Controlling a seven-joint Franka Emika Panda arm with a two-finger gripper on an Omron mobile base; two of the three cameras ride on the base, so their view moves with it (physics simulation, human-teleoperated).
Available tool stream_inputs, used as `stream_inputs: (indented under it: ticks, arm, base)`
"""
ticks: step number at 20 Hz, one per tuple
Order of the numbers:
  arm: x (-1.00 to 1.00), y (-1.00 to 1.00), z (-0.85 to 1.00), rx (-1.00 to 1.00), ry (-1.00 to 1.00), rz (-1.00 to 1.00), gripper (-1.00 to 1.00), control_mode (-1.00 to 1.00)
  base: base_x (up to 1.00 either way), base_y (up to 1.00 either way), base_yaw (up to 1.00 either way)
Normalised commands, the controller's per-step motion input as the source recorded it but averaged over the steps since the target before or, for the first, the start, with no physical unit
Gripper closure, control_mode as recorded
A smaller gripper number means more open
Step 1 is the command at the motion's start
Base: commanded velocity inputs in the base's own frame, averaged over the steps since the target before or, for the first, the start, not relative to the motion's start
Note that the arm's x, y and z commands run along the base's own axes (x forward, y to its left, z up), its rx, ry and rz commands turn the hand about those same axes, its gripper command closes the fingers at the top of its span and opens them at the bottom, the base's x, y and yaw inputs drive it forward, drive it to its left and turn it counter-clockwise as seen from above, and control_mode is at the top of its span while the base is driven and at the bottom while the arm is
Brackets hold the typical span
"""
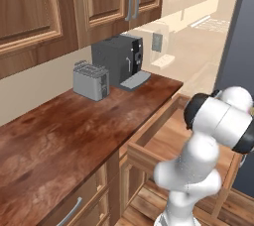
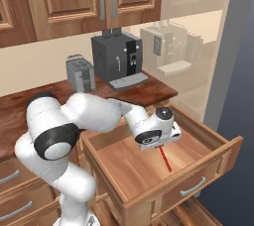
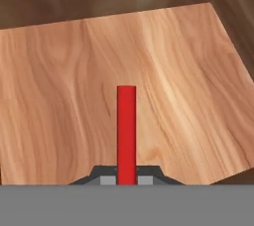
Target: Take a straw from the drawer in front and place it inside the glass cup on the dining counter.
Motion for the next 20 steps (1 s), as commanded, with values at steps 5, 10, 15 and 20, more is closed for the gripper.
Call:
stream_inputs:
  ticks: [5, 10, 15, 20]
  arm:
    - [-0.39, 0.62, 1.00, 0.01, -0.01, -0.06, 1.00, -1.00]
    - [-0.02, 0.62, 1.00, 0.00, -0.01, -0.02, 1.00, -1.00]
    - [-0.01, 0.61, 0.89, 0.00, 0.00, 0.00, 1.00, -1.00]
    - [0.00, 0.39, 0.86, 0.00, 0.00, 0.00, 1.00, -1.00]
  base:
    - [0.00, 0.00, 0.00]
    - [0.00, 0.00, 0.00]
    - [0.00, 0.00, 0.00]
    - [0.00, 0.00, 0.00]
